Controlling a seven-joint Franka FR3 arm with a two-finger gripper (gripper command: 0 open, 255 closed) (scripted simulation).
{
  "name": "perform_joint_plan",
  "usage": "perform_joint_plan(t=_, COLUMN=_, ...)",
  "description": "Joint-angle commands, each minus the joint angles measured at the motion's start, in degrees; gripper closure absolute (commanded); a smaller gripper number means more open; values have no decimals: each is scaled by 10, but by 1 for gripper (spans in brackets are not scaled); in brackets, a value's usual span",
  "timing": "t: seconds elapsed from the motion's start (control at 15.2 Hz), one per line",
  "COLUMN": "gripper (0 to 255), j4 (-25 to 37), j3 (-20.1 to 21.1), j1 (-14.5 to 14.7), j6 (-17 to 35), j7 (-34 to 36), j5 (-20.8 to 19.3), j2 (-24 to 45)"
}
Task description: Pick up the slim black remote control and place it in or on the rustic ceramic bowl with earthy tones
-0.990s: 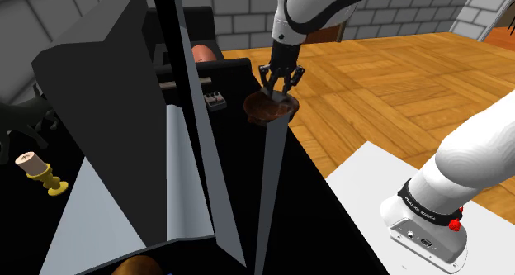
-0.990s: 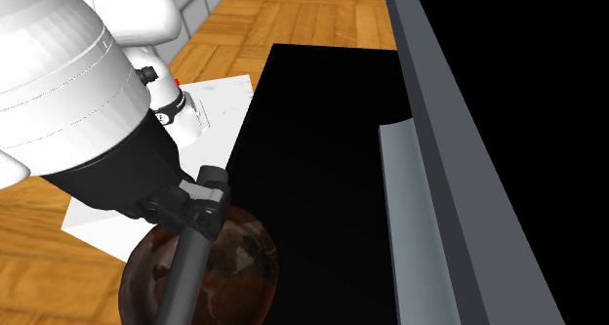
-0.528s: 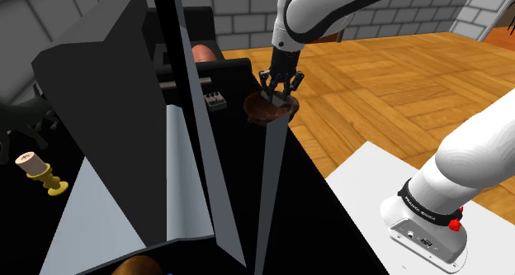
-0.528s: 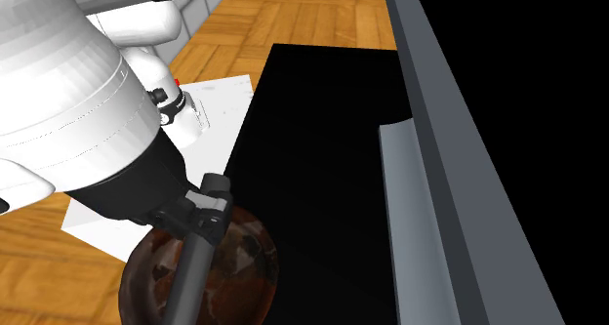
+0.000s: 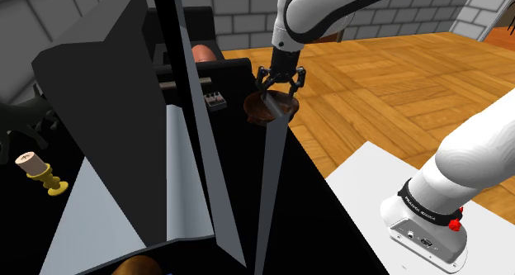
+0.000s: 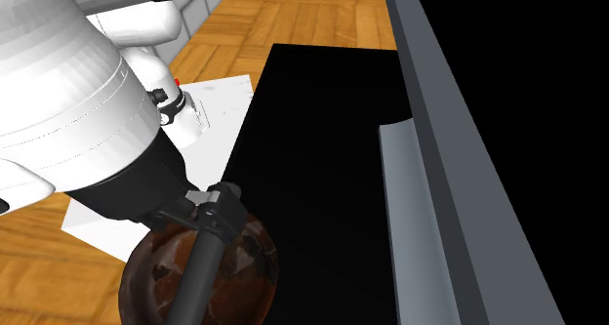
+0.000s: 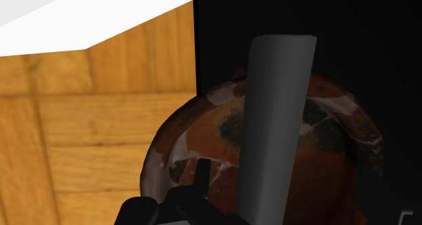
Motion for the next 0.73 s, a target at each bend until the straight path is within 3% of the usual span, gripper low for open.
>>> perform_joint_plan(t=0.0, gripper=0, j4=0, j3=0, j1=0, j6=0, j7=0, j5=0, j2=0)
perform_joint_plan(t=0.26, gripper=0, j4=45, j3=-11, j1=-2, j6=-76, j7=-5, j5=3, j2=-32)
perform_joint_plan(t=0.66, gripper=0, j4=45, j3=-11, j1=-2, j6=-76, j7=-5, j5=3, j2=-32)
